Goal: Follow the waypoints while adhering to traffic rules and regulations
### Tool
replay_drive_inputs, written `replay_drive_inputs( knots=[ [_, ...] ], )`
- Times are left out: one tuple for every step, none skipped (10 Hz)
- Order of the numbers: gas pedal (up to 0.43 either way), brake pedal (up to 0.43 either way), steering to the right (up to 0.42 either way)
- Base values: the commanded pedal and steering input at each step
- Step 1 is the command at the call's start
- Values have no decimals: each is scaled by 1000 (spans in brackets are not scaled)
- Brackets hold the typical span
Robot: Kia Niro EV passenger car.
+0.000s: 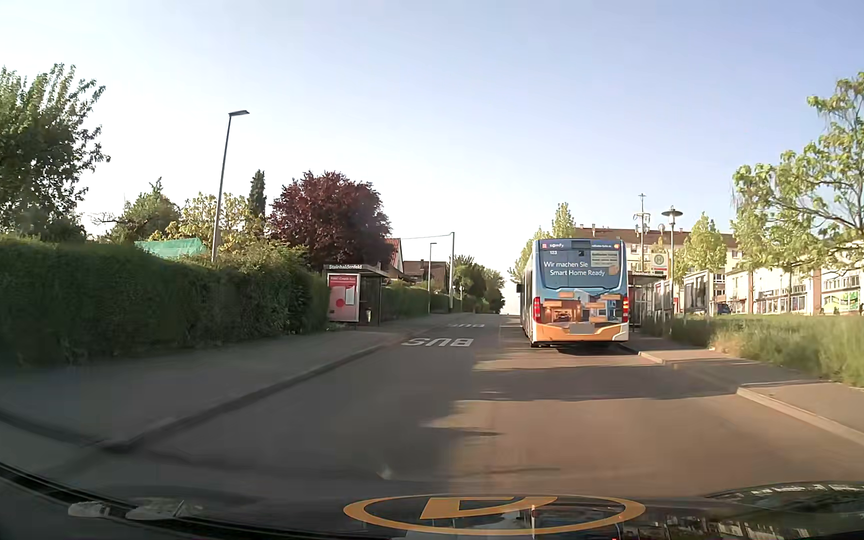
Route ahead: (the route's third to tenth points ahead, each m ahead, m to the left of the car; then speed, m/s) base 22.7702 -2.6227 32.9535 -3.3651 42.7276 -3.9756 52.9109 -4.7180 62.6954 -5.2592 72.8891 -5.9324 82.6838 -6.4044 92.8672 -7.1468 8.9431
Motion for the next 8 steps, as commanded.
replay_drive_inputs(
  knots=[
    [591, 0, -41],
    [551, 0, -38],
    [500, 0, -34],
    [480, 0, -30],
    [441, 0, -22],
    [429, 0, -6],
    [409, 0, 3],
    [409, 0, 3]
  ],
)
